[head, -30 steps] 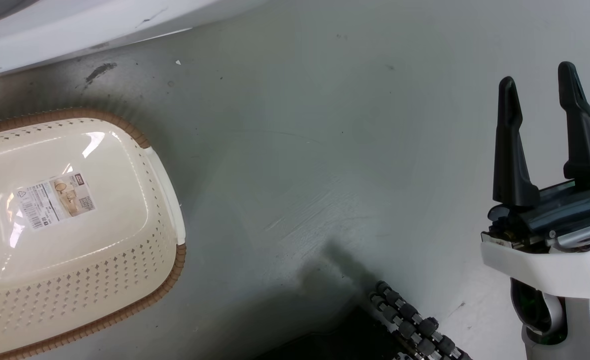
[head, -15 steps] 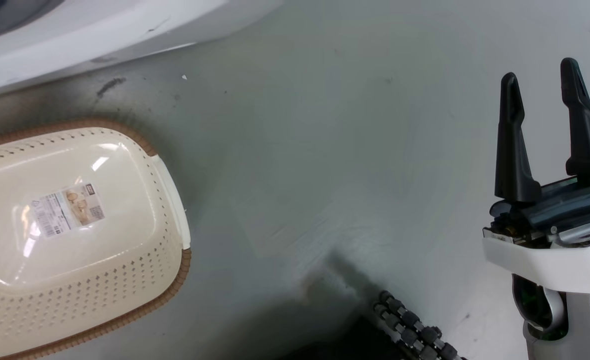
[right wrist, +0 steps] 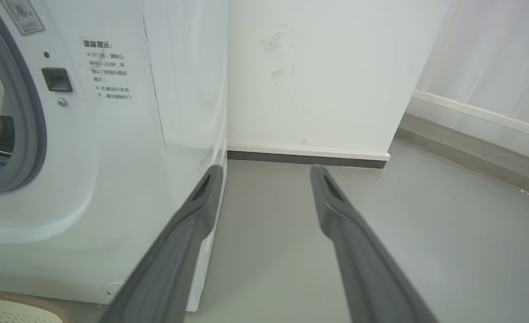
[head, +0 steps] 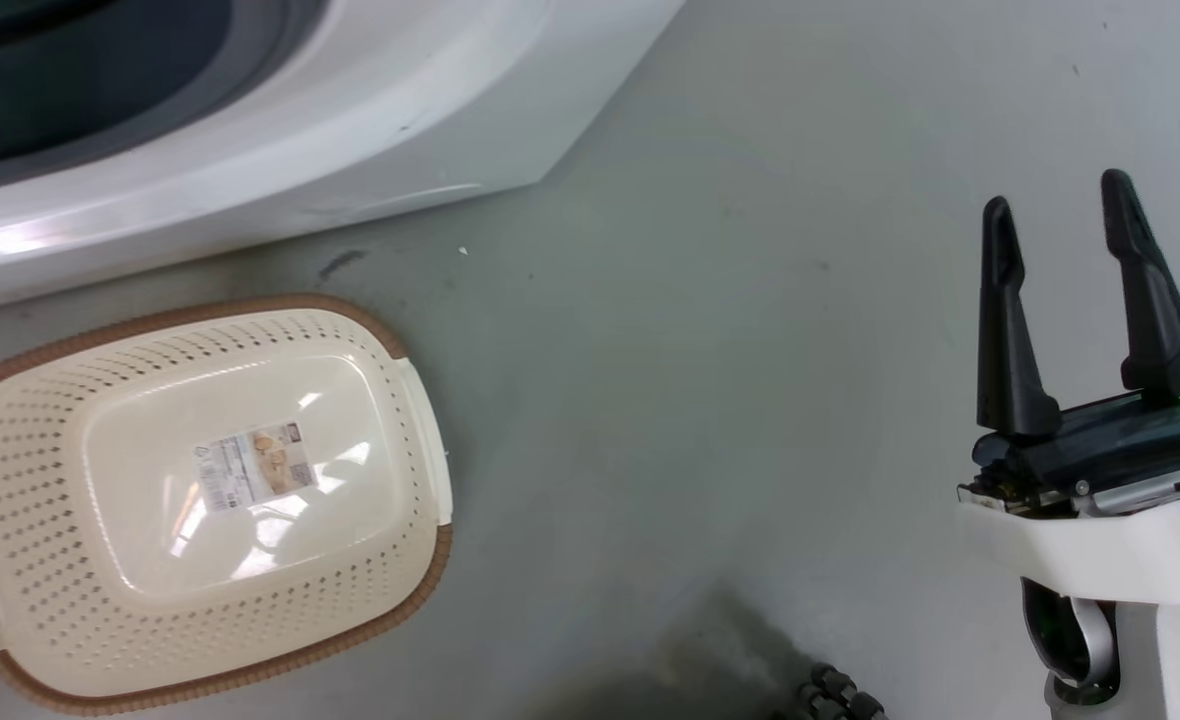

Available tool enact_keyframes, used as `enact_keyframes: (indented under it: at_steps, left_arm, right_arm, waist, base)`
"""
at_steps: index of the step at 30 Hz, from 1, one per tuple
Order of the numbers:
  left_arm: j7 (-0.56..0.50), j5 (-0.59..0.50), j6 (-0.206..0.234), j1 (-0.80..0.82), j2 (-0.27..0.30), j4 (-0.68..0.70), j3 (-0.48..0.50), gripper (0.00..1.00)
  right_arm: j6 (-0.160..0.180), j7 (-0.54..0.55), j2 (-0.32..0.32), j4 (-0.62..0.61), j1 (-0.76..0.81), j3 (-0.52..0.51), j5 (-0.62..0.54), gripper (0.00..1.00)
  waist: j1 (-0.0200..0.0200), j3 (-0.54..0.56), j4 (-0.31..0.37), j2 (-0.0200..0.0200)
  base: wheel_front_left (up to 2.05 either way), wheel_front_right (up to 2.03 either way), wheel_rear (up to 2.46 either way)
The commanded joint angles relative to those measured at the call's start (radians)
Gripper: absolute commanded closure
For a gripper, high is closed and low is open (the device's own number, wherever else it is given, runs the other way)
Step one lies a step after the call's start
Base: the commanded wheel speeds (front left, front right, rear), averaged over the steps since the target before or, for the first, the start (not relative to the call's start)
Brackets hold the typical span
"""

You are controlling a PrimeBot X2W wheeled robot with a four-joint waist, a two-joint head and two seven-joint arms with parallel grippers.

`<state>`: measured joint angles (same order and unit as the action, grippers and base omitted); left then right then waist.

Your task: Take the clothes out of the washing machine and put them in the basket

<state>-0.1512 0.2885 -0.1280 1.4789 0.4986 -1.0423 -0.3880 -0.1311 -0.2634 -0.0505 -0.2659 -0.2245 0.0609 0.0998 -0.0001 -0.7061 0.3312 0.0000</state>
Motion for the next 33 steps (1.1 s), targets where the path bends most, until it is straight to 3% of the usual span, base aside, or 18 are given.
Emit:
enact_keyframes:
  at_steps: [1, 9, 14, 21, 33]
  left_arm:
    - [0.043, 0.001, 0.0, -0.047, -0.01, -0.01, -0.01, 1.0]
    - [0.284, 0.031, 0.006, -0.19, -0.049, -0.029, -0.005, 1.0]
    - [0.378, 0.037, 0.014, -0.268, -0.08, -0.031, -0.011, 1.0]
    - [0.417, 0.053, 0.035, -0.404, -0.119, 0.055, -0.002, 1.0]
    - [0.417, 0.033, 0.084, -0.779, -0.118, 0.398, 0.036, 1.0]
  right_arm:
    - [0.001, -0.002, 0.0, 0.004, 0.011, 0.003, -0.01, 0.0]
    - [0.001, -0.002, 0.0, 0.013, 0.044, -0.013, -0.044, 0.0]
    - [0.001, -0.002, 0.0, 0.019, 0.077, -0.022, -0.064, 0.0]
    - [0.001, -0.002, 0.0, 0.032, 0.132, -0.031, -0.09, 0.0]
    - [0.001, -0.002, 0.0, 0.063, 0.259, -0.032, -0.123, 0.0]
  waist:
    - [0.0001, 0.048, -0.037, 0.0]
    - [0.0001, 0.13, -0.071, 0.0]
    - [0.0001, 0.194, -0.097, 0.0]
    - [0.0001, 0.309, -0.131, 0.0]
    - [0.0001, 0.517, -0.185, 0.0]
  base:
    - [0.0, 0.0, 0.0]
    - [0.0, 0.0, 0.0]
    - [0.0, 0.0, 0.0]
    - [0.0, 0.0, 0.0]
    - [0.0, 0.0, 0.0]
